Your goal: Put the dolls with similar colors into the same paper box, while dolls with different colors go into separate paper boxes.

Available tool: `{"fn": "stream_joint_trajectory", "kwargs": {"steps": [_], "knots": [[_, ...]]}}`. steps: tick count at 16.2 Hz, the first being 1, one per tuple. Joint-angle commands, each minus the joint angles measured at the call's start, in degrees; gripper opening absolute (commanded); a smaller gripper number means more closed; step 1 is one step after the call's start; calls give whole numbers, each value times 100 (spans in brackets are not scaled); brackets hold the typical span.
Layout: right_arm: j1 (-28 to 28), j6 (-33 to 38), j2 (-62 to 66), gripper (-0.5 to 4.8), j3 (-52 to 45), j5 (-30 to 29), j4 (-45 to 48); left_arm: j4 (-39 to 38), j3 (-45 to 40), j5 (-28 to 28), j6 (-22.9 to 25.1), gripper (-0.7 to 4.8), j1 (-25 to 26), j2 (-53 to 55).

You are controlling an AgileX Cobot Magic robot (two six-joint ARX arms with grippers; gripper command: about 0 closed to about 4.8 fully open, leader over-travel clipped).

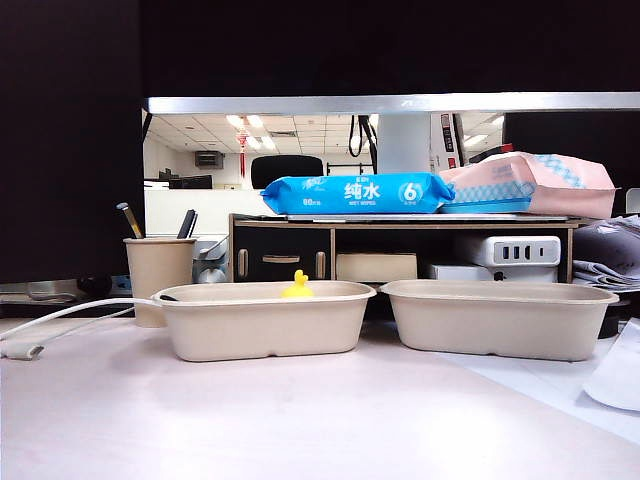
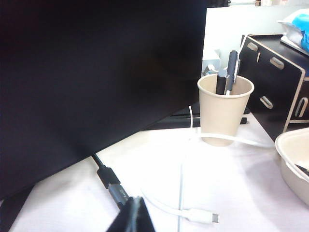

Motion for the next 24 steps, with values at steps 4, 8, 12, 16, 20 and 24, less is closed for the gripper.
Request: {"fn": "stream_joint_trajectory", "kwargs": {"steps": [4,8,12,16,20,24], "knots": [[-728,1003,-4,4,-2218,-820,2905,31,4,17,-9,-5,-2,0],[-1082,1128,-9,4,-2833,-833,3058,28,4,17,-11,-5,-2,0],[-1386,1327,-9,4,-3294,-822,3523,28,4,17,-11,-5,-2,0],[-1388,1327,-11,4,-3351,-822,3635,31,4,15,-9,-5,-2,2],[-1388,1325,-11,4,-3351,-820,3602,28,4,17,-11,-5,-2,0],[-1388,1325,-11,4,-3351,-820,3602,28,4,17,-11,-5,-2,0]]}}
